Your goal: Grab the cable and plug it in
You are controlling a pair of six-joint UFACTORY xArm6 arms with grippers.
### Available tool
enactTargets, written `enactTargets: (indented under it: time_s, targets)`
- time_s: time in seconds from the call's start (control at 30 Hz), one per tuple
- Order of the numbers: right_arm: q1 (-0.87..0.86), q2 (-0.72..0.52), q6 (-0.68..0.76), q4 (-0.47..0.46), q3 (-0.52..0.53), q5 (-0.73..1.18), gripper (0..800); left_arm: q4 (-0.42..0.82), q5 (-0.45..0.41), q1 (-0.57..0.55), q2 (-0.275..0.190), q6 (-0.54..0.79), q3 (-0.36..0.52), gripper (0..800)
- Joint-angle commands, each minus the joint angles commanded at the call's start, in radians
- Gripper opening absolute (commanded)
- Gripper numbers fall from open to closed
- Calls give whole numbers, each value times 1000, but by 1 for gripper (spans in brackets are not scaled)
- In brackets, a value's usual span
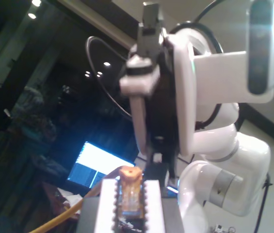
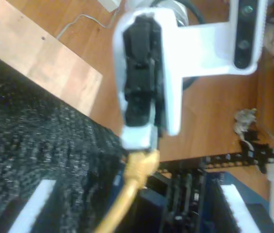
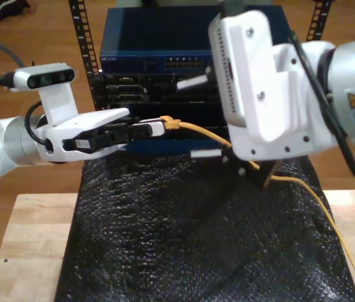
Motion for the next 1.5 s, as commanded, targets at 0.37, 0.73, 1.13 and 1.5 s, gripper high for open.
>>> enactTargets:
  time_s: [0.37, 0.73, 1.13, 1.5]
  targets:
    - [37, 5, 0, 0, 6, -2, 535, -15, 37, -3, 0, -8, 5, 6]
    - [38, 9, 3, 2, 6, -6, 418, -15, 48, -5, 0, -9, 6, 7]
    - [43, 17, 5, 2, 11, -25, 310, -15, 69, -5, 8, -43, 5, 7]
    - [48, 17, 5, 2, 11, -31, 281, -15, 69, -5, 8, -46, 5, 11]
